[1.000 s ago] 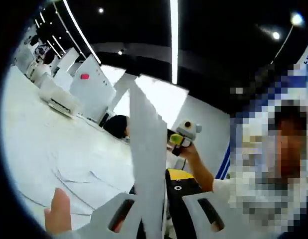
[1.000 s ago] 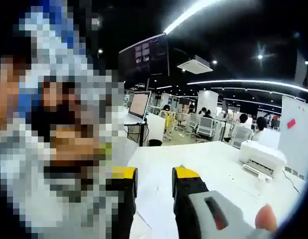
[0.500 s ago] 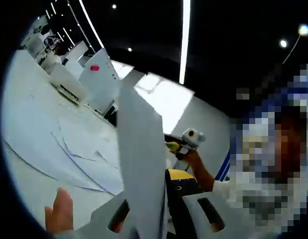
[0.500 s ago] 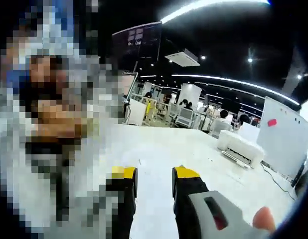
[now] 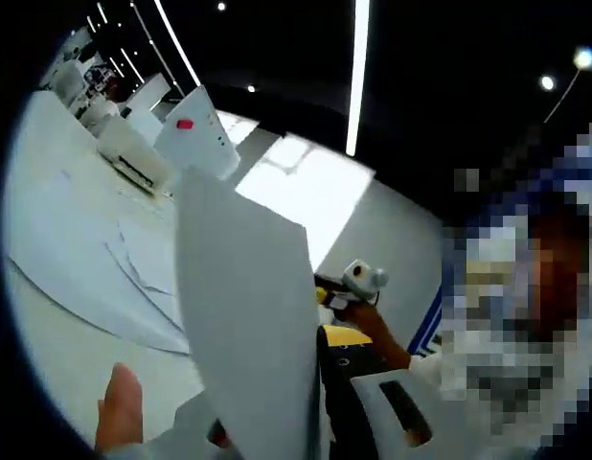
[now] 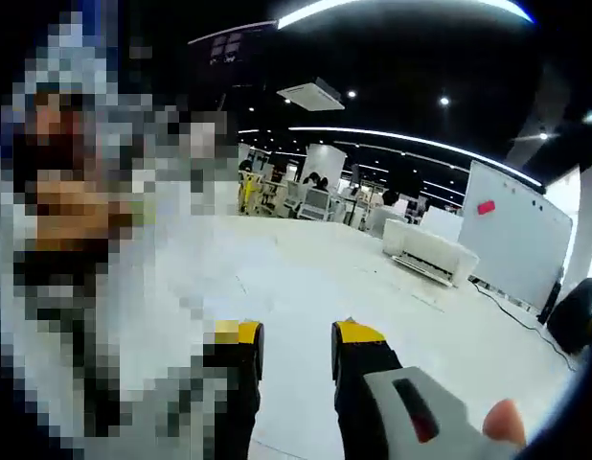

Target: Organize the stack of printing papers by aligning and flattening the scattered papers on the table

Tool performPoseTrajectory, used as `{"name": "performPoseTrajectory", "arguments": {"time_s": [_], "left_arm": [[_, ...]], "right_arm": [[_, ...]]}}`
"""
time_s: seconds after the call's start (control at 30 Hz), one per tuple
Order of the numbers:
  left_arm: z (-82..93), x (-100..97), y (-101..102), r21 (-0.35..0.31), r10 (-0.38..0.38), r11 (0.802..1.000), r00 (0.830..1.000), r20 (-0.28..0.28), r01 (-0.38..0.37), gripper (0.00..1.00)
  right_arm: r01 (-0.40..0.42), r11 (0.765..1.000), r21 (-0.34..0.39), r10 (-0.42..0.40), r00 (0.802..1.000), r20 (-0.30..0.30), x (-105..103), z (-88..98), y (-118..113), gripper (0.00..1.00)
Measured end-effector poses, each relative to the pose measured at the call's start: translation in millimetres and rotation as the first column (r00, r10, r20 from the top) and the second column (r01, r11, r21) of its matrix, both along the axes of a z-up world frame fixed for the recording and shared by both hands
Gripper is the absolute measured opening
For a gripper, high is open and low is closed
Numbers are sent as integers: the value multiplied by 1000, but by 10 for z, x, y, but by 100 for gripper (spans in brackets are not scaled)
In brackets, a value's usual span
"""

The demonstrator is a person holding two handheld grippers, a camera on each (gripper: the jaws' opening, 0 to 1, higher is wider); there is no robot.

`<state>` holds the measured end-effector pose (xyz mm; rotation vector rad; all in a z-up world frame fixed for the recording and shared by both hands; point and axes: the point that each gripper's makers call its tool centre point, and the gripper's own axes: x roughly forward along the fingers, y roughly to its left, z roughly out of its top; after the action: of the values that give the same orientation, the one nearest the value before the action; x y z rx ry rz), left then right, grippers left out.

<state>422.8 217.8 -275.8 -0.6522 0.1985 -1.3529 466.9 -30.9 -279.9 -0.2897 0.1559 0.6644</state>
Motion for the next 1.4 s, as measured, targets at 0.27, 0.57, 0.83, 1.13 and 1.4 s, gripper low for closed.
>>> {"name": "performPoseTrajectory", "arguments": {"time_s": [0.27,0.57,0.83,1.13,1.4], "left_arm": [[2,-27,-13,-6,8,1000,1000,2,-8,5],[2,-30,-23,-10,4,1000,1000,-4,-4,5],[-14,-30,-31,-2,0,1000,1000,0,0,5],[-25,12,1,3,6,1000,1000,1,-6,6],[-27,-3,-13,4,6,1000,1000,1,-6,6]], "right_arm": [[14,999,34,-12,997,-73,8,-277,75,26],[11,1000,9,-10,997,-79,-236,-317,162,30],[-26,1000,-9,25,990,-137,-379,-466,291,37],[-57,998,-21,52,981,-189,-419,-698,441,52],[-49,998,-49,37,974,-224,-378,-858,423,54]]}}
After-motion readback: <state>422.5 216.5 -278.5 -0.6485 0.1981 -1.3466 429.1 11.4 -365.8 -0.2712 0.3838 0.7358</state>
